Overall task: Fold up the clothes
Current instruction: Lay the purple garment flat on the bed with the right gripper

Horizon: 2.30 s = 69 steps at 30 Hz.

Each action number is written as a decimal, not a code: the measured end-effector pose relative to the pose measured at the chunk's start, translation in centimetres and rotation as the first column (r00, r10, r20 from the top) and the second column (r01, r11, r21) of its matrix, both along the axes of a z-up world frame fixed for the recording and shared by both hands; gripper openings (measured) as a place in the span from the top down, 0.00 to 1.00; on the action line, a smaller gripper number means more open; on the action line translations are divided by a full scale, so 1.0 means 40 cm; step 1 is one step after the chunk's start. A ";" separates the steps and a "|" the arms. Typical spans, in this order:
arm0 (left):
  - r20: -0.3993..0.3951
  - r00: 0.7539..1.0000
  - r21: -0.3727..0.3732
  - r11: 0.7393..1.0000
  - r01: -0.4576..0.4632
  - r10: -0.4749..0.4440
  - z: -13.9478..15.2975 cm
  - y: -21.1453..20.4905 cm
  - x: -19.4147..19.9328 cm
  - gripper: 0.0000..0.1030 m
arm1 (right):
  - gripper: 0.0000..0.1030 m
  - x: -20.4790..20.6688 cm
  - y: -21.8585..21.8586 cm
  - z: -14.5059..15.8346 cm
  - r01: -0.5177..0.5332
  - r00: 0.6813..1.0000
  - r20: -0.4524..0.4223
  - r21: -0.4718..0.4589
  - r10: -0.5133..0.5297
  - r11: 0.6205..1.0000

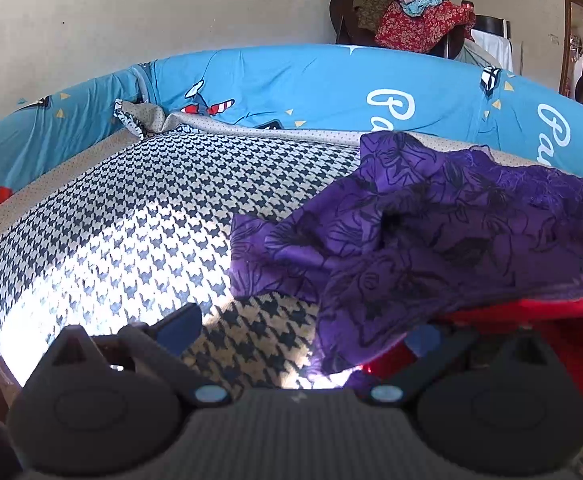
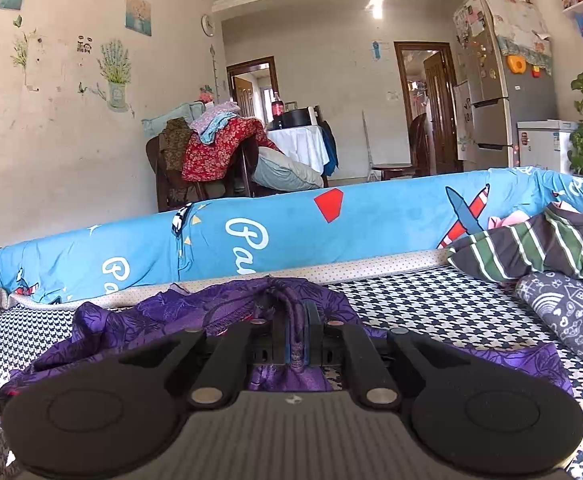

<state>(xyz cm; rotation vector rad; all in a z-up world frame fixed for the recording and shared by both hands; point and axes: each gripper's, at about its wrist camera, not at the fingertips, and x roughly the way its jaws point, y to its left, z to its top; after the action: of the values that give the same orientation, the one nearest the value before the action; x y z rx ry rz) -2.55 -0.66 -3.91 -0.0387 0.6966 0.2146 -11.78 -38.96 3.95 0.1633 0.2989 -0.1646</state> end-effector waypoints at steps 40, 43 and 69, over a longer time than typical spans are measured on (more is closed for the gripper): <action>0.138 0.950 0.045 0.956 -0.289 0.281 0.232 0.151 -0.135 0.01 | 0.93 -0.147 0.010 -0.019 -0.020 1.000 -0.016 -0.101 0.019 0.995; 0.096 0.957 0.022 0.960 -0.278 0.275 0.231 0.166 -0.164 0.01 | 0.93 -0.184 0.006 -0.024 -0.027 0.999 -0.036 -0.115 0.023 0.993; 0.069 0.985 -0.089 0.984 -0.151 0.158 0.273 0.125 -0.258 0.00 | 0.53 -0.247 0.055 -0.055 -0.131 0.984 -0.143 -0.170 0.107 0.977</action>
<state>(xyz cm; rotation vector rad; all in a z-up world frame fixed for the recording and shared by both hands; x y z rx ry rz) -12.87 4.33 7.00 -0.1805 0.6268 0.3312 -21.66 -36.78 1.76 -0.0446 0.4245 -0.0822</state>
